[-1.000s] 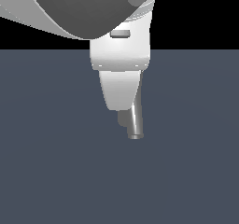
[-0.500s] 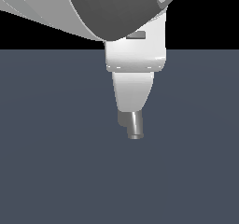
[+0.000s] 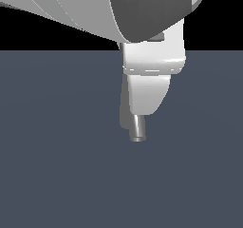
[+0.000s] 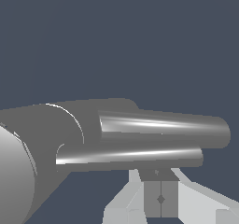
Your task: Turn on the faucet by rotating a designated handle.
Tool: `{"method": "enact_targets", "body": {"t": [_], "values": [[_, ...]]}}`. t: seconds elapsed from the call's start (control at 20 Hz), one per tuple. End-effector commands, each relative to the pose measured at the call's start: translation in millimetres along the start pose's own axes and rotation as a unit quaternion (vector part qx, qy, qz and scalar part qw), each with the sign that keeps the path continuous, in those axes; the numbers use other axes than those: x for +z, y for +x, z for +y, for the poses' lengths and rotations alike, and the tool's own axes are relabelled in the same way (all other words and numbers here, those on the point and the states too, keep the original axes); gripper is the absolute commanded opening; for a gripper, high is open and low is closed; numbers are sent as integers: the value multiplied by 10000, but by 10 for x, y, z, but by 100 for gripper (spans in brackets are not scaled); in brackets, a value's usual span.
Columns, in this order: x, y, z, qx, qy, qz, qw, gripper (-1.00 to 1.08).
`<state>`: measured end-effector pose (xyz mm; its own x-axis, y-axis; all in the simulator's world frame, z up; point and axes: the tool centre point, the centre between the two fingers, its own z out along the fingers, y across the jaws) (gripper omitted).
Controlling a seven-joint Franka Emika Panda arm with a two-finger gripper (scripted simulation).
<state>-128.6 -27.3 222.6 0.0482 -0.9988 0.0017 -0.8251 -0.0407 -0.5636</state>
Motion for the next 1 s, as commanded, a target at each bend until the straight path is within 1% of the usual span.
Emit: {"method": "enact_targets", "body": {"t": [0.0,0.65,0.7,0.95], "values": [[3,148,28,113,-12,64,9999,-100],[2,409,76,132,-26,75,9999,-100],[-3,252,25,-28,6,-14,10000,-100],[-3,435,-82,11,-2,9,10000,-100]]}}
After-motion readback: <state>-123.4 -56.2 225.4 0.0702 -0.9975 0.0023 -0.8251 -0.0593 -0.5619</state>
